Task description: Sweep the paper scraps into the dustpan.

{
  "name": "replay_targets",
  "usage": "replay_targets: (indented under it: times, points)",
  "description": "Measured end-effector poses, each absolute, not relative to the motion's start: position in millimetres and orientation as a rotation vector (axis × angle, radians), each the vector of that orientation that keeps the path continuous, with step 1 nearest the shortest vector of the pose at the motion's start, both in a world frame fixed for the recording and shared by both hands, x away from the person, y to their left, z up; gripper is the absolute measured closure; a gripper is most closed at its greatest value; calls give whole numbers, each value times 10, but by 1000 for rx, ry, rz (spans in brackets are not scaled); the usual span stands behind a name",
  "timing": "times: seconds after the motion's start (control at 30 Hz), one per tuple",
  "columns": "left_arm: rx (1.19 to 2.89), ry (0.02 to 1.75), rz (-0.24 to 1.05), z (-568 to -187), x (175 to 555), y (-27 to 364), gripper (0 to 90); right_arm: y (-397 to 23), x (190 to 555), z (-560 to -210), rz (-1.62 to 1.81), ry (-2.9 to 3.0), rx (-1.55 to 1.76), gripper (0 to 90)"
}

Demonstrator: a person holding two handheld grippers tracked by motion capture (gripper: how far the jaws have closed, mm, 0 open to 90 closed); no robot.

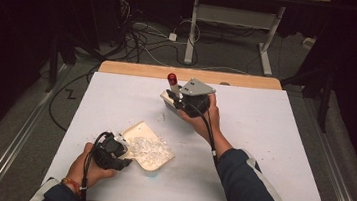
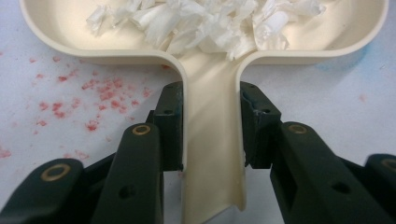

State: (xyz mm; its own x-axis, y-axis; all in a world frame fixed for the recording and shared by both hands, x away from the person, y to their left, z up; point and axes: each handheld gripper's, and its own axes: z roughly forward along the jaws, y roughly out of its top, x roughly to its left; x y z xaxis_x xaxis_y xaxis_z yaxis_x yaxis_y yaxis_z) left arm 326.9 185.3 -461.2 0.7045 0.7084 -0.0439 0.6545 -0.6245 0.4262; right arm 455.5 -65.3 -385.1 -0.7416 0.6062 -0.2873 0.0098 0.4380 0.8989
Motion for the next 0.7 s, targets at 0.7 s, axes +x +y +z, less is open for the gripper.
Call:
replay_targets:
  times: [0.7]
  points:
    - [2491, 1058, 187, -4621, 3261, 1850, 635, -461, 3724, -3882, 1496, 2323, 266, 693]
